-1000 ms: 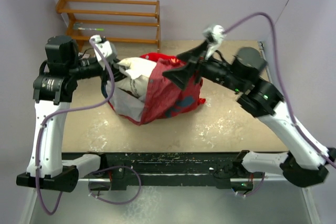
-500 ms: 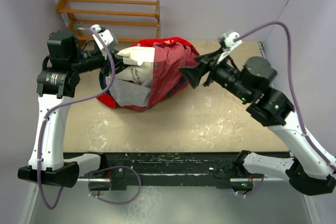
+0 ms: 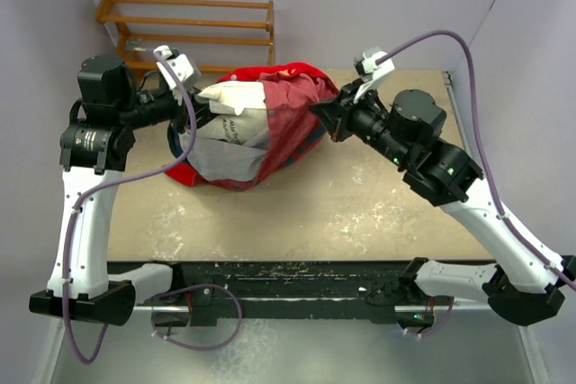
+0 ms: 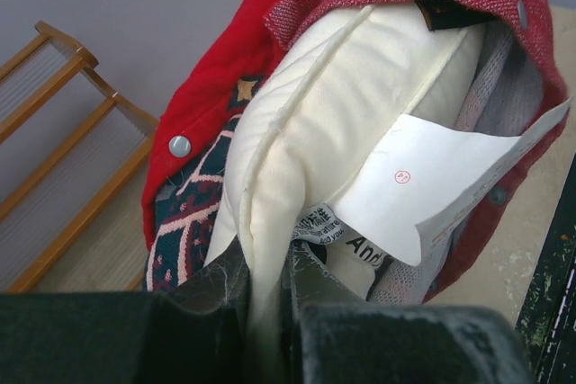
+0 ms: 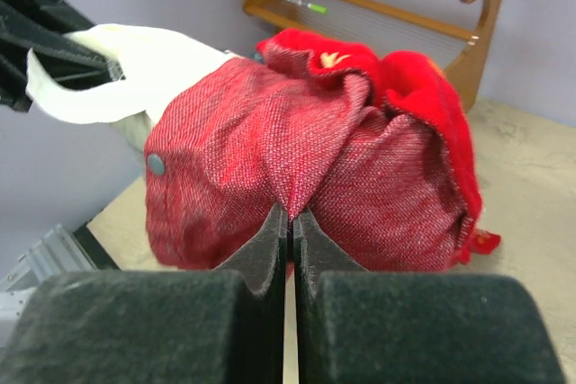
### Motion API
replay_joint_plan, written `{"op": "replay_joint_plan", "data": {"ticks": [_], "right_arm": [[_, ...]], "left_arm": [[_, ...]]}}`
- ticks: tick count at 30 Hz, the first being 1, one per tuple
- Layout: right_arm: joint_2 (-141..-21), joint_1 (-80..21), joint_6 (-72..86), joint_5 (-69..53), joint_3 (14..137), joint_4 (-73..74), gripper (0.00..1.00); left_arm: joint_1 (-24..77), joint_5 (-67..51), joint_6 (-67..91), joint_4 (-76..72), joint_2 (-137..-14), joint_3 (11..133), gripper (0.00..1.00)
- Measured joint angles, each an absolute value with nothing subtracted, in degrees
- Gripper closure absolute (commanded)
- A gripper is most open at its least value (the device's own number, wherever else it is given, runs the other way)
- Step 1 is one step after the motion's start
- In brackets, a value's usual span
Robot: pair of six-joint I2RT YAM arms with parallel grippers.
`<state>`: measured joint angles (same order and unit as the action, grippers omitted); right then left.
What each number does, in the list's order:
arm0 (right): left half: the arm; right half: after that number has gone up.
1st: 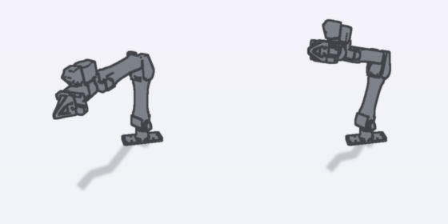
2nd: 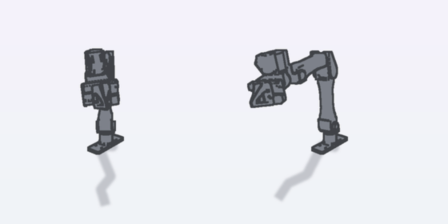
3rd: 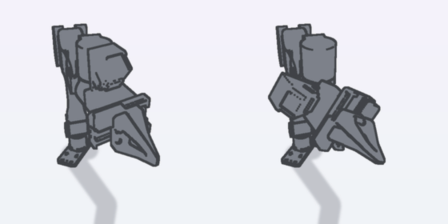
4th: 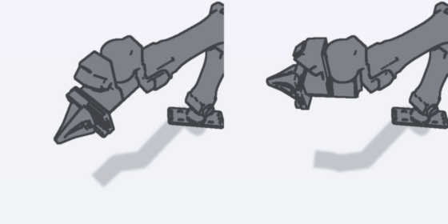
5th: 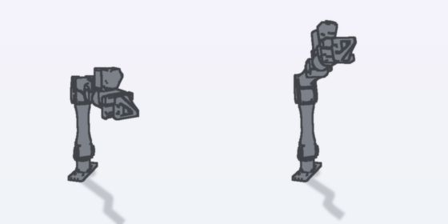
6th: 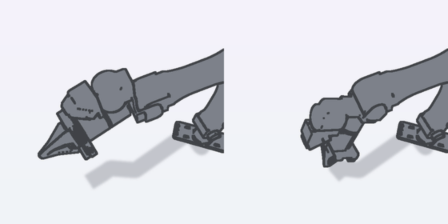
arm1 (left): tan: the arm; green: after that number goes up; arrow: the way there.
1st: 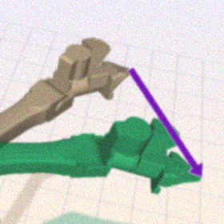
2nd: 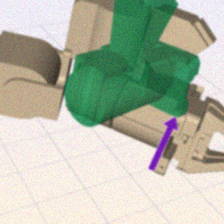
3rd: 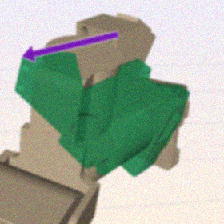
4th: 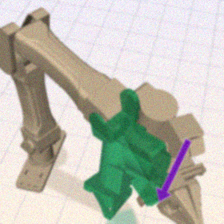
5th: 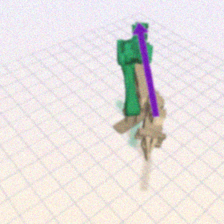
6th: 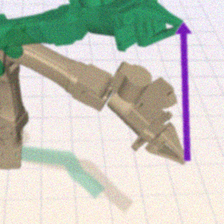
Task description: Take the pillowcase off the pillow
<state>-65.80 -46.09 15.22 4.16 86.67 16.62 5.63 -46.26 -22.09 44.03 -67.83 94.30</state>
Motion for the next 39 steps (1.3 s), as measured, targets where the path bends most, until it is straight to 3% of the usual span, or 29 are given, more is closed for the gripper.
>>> {"op": "replay_joint_plan", "data": {"ticks": [6, 20, 26, 31, 32, 33, 34, 37, 39], "right_arm": [[-64.0, -42.5, 15.6, 8.4, 86.7, 17.4, 1.0], [-67.5, -19.2, 26.4, 6.2, 76.4, 16.7, 1.0], [-69.3, -16.7, 29.3, 4.3, 71.4, 14.4, 1.0], [-67.5, -18.0, 29.2, 3.1, 59.4, 7.2, 1.0], [-67.5, -19.7, 28.7, 3.6, 57.3, 6.6, 0.96], [-67.8, -21.6, 28.1, 4.4, 55.9, 6.6, 0.8], [-68.3, -23.9, 27.2, 5.2, 55.0, 6.8, 0.58], [-68.8, -28.5, 24.8, 5.5, 55.5, 8.9, 0.18], [-67.7, -28.9, 22.9, 5.5, 58.4, 12.1, 0.05]], "left_arm": [[5.7, -46.3, -23.8, 46.3, -66.0, 94.6, 1.0], [5.7, -51.3, -30.0, 59.3, -65.6, 101.8, 1.0], [5.7, -52.4, -29.8, 61.7, -65.5, 104.5, 1.0], [5.7, -52.3, -25.1, 58.3, -65.1, 103.8, 1.0], [5.7, -52.1, -23.7, 56.4, -64.8, 103.0, 1.0], [5.7, -51.8, -22.6, 54.8, -64.6, 102.2, 1.0], [5.7, -51.4, -21.5, 53.5, -64.5, 101.7, 1.0], [5.7, -49.4, -18.7, 49.8, -64.7, 101.3, 1.0], [5.6, -47.9, -17.9, 47.5, -64.8, 101.3, 1.0]]}}
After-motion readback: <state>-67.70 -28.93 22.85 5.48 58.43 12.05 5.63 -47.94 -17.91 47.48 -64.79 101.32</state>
